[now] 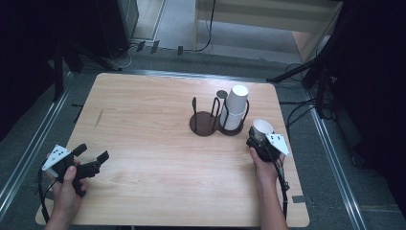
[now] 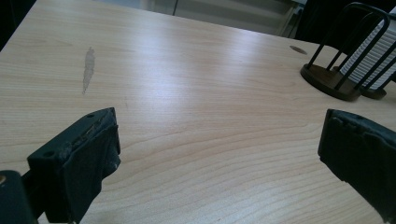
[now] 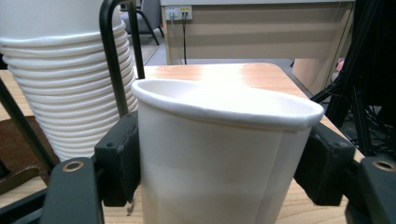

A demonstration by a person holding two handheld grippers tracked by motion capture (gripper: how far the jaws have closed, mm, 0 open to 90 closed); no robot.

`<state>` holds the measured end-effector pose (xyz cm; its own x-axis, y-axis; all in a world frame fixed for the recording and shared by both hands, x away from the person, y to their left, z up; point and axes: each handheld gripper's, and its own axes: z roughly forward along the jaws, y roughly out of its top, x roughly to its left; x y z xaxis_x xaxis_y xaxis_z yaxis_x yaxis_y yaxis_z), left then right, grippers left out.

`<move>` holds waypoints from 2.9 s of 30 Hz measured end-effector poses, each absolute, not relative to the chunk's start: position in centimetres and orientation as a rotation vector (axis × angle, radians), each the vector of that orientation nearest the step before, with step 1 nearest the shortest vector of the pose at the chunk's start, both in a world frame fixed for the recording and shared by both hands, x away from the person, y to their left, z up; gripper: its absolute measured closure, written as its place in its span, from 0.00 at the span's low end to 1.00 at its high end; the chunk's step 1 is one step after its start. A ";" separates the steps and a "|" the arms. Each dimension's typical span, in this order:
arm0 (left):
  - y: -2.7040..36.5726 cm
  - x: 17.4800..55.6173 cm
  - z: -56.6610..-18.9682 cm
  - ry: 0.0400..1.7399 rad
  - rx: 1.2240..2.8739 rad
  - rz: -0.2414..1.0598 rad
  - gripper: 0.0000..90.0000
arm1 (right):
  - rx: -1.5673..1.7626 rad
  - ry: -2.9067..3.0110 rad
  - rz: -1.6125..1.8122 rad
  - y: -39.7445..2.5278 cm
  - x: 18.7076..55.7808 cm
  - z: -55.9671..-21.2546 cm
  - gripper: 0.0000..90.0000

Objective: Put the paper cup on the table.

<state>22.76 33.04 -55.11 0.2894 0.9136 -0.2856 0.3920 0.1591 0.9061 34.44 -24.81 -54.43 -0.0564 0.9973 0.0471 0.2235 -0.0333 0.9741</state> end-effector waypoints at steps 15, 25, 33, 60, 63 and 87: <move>33.0 22.8 -55.1 1.296 1.435 0.582 0.00 | 1.433 1.443 1.117 -24.8 34.0 -54.2 0.25; 33.0 22.8 -55.2 1.295 1.438 0.580 0.00 | 1.459 1.481 1.107 -24.9 33.9 -53.9 0.13; 32.9 22.8 -55.2 1.295 1.439 0.581 0.00 | 1.430 1.529 1.151 -25.1 33.2 -53.0 0.00; 32.9 22.8 -55.2 1.294 1.443 0.585 0.00 | 1.288 1.543 1.274 -26.2 26.7 -48.4 0.00; 32.9 22.8 -55.2 1.294 1.445 0.583 0.00 | 1.288 1.537 1.279 -26.5 26.0 -48.2 0.00; 32.8 22.8 -55.2 1.291 1.450 0.586 0.00 | 1.352 1.488 1.253 -30.0 22.2 -49.8 0.00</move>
